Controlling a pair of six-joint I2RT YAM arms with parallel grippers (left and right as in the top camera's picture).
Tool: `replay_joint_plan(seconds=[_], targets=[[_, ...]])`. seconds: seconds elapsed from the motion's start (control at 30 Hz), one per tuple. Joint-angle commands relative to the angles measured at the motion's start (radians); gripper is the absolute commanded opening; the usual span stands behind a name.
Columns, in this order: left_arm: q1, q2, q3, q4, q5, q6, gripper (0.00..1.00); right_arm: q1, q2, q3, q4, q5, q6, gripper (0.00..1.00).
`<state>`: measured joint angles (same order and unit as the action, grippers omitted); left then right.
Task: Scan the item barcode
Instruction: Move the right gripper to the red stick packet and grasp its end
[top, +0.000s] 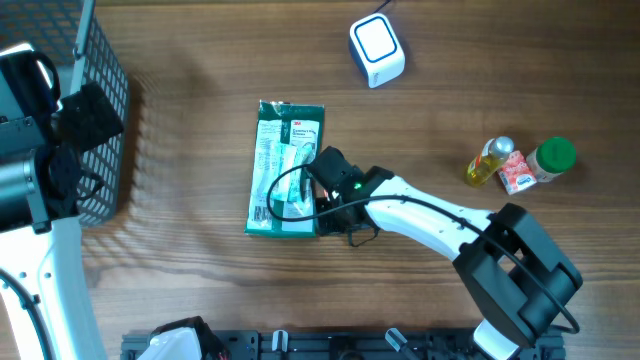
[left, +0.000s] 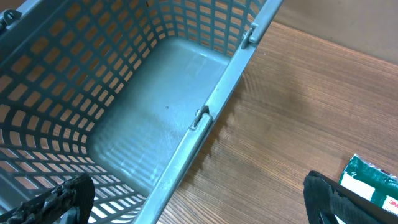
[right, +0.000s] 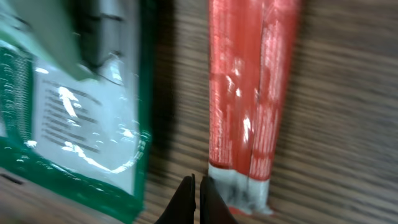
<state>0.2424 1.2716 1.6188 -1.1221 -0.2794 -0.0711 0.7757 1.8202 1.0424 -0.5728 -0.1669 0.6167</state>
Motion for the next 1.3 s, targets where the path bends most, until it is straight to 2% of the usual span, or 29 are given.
replay_joint_plan(seconds=[0.0,0.2,0.3,0.47,0.53,0.6,0.67,0.73,0.9,0.97,1.27], targets=[[0.004,-0.002,0.003,0.003,0.002,0.012,1.0,-0.046,0.014,-0.003,-0.034,0.047,0.01,0.11],[0.004,-0.002,0.003,0.003,0.002,0.012,1.0,-0.159,0.014,0.068,-0.135,0.045,-0.174,0.2],[0.004,-0.002,0.003,0.003,0.002,0.012,1.0,-0.209,0.014,0.128,-0.187,0.077,-0.218,0.22],[0.004,-0.002,0.003,0.003,0.002,0.012,1.0,-0.248,0.014,0.182,-0.259,0.074,-0.218,0.25],[0.004,-0.002,0.003,0.003,0.002,0.012,1.0,-0.248,0.014,0.179,-0.292,0.074,-0.169,0.28],[0.004,-0.002,0.003,0.003,0.002,0.012,1.0,-0.247,0.014,0.17,-0.315,0.074,-0.09,0.38],[0.004,-0.002,0.003,0.003,0.002,0.012,1.0,-0.247,0.015,0.152,-0.3,0.074,-0.085,0.45],[0.004,-0.002,0.003,0.003,0.002,0.012,1.0,-0.246,0.015,0.129,-0.258,0.069,-0.079,0.58],[0.004,-0.002,0.003,0.003,0.002,0.012,1.0,-0.246,0.015,0.085,-0.224,0.07,0.069,0.54],[0.004,-0.002,0.003,0.003,0.002,0.012,1.0,-0.246,0.015,0.077,-0.211,0.07,0.132,0.49],[0.004,-0.002,0.003,0.003,0.002,0.012,1.0,-0.246,0.016,0.06,-0.206,0.097,0.224,0.42]])
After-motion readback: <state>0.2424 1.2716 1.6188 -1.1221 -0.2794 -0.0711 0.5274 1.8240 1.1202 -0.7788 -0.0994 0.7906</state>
